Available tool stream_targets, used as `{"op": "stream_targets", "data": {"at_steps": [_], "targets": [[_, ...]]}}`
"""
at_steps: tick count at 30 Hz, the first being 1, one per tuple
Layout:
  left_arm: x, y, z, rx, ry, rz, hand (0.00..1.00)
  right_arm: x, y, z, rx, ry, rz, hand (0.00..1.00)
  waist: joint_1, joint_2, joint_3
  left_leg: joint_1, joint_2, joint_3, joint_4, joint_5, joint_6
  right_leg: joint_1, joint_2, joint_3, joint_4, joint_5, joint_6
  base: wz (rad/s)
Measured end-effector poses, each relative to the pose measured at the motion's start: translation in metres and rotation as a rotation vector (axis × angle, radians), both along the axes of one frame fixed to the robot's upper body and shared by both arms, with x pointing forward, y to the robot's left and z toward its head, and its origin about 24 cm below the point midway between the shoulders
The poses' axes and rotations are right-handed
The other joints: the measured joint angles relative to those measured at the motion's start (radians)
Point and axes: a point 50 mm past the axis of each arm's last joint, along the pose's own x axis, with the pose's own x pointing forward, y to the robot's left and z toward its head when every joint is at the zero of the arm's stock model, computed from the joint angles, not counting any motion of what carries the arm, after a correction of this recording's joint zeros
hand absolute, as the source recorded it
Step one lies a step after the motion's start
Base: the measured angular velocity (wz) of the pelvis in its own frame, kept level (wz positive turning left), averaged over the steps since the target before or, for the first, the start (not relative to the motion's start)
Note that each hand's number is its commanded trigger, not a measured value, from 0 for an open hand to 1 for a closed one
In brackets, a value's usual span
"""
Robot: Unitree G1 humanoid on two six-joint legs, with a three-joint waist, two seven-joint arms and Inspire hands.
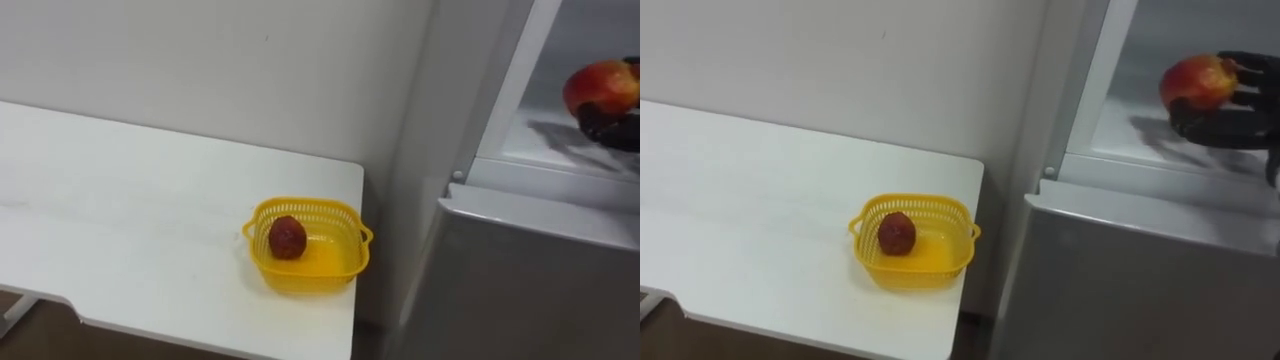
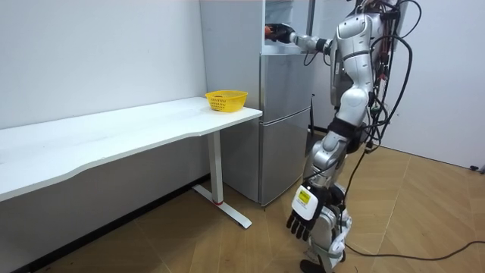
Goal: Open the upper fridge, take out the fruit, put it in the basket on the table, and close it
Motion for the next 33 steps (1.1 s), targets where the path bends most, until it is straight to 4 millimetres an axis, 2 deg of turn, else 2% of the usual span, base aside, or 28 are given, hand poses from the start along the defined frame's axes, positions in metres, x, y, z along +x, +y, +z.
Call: {"op": "stream_targets", "data": {"at_steps": [3, 6, 7, 9, 10, 14, 15, 18, 22, 23, 26, 28, 31, 33], "targets": [[-0.005, -0.002, -0.001, 0.001, 0.001, 0.002, 0.0, -0.011, 0.023, -0.004, -0.045, -0.029, 0.086, 1.0, -0.004, 0.011, -0.0008, 0.015, 0.001, -0.003, -0.001, 0.0, 0.0, 0.017, -0.001, -0.01, 0.001, 0.0, 0.0, 0.08], [-0.012, -0.005, -0.002, 0.001, 0.01, 0.01, 0.0, -0.018, 0.025, -0.008, -0.033, -0.045, 0.102, 1.0, -0.007, 0.024, -0.0022, 0.029, 0.0, -0.003, -0.002, 0.0, 0.0, 0.03, -0.002, -0.009, 0.002, 0.0, 0.0, 0.0], [-0.017, -0.006, -0.003, -0.001, 0.019, 0.017, 0.0, -0.021, 0.03, -0.011, -0.028, -0.051, 0.123, 1.0, -0.017, 0.033, -0.0056, 0.038, 0.001, -0.003, -0.006, 0.0, 0.0, 0.037, -0.002, -0.008, 0.002, 0.0, 0.001, 0.0], [-0.022, -0.008, -0.003, -0.006, 0.03, 0.023, 0.0, -0.025, 0.04, -0.013, -0.007, -0.078, 0.159, 1.0, -0.025, 0.044, -0.0049, 0.053, 0.001, -0.001, -0.015, 0.0, 0.0, 0.049, -0.001, -0.001, -0.001, -0.002, 0.004, -0.07], [-0.021, -0.01, -0.004, -0.012, 0.028, 0.025, 0.0, -0.029, 0.044, -0.014, -0.001, -0.089, 0.18, 1.0, -0.028, 0.049, -0.0073, 0.055, 0.0, 0.005, -0.015, 0.0, 0.0, 0.05, -0.001, 0.005, -0.006, -0.002, 0.004, -0.13], [-0.021, -0.021, -0.008, -0.042, 0.02, 0.034, 0.0, -0.039, 0.054, -0.017, -0.032, -0.097, 0.228, 1.0, -0.033, 0.061, -0.0046, 0.072, 0.0, 0.015, -0.017, 0.0, 0.0, 0.058, 0.002, 0.026, -0.013, -0.004, 0.002, -0.13], [-0.021, -0.023, -0.009, -0.05, 0.017, 0.041, 0.0, -0.044, 0.056, -0.016, -0.04, -0.108, 0.238, 1.0, -0.044, 0.06, -0.0052, 0.073, -0.001, 0.014, -0.016, 0.0, 0.0, 0.053, 0.002, 0.027, -0.012, -0.005, 0.003, -0.03], [-0.018, -0.022, -0.009, -0.049, -0.003, 0.067, 0.0, -0.056, 0.059, -0.007, -0.045, -0.167, 0.259, 1.0, -0.051, 0.049, -0.0047, 0.07, 0.0, 0.015, -0.016, 0.0, 0.0, 0.049, 0.005, 0.033, -0.01, -0.007, 0.004, 0.0], [-0.017, -0.022, -0.01, -0.046, -0.002, 0.074, 0.0, -0.074, 0.067, 0.002, -0.057, -0.249, 0.302, 1.0, -0.056, 0.04, -0.0083, 0.071, 0.001, 0.027, -0.016, 0.0, 0.0, 0.05, 0.004, 0.033, -0.012, -0.005, 0.002, -0.04], [-0.016, -0.022, -0.01, -0.045, -0.008, 0.078, 0.0, -0.081, 0.069, 0.003, -0.062, -0.267, 0.315, 1.0, -0.058, 0.036, -0.0096, 0.071, 0.002, 0.032, -0.016, 0.0, 0.0, 0.053, 0.004, 0.033, -0.014, -0.003, 0.002, -0.04], [-0.015, -0.019, -0.009, -0.024, -0.025, 0.103, 0.0, -0.093, 0.072, -0.008, -0.012, -0.279, 0.328, 1.0, -0.057, 0.031, -0.0054, 0.087, 0.002, 0.038, -0.016, -0.001, 0.0, 0.079, 0.005, 0.035, -0.017, -0.002, 0.002, -0.02], [-0.013, -0.02, -0.01, -0.023, -0.032, 0.103, 0.0, -0.098, 0.073, -0.012, 0.002, -0.277, 0.326, 1.0, -0.057, 0.032, -0.005, 0.086, 0.001, 0.039, -0.014, -0.001, 0.0, 0.081, 0.004, 0.042, -0.023, -0.003, 0.002, -0.07], [-0.012, -0.022, -0.011, -0.024, -0.038, 0.104, 0.0, -0.101, 0.078, -0.015, -0.02, -0.285, 0.319, 1.0, -0.069, 0.043, 0.0001, 0.082, 0.001, 0.045, -0.015, -0.003, 0.001, 0.069, 0.005, 0.047, -0.028, -0.002, 0.003, -0.06], [-0.013, -0.025, -0.012, -0.031, -0.036, 0.11, 0.0, -0.103, 0.08, -0.014, -0.04, -0.293, 0.32, 1.0, -0.073, 0.053, -0.0048, 0.078, 0.002, 0.055, -0.016, -0.003, 0.001, 0.064, 0.007, 0.059, -0.027, -0.001, 0.005, -0.13]]}}
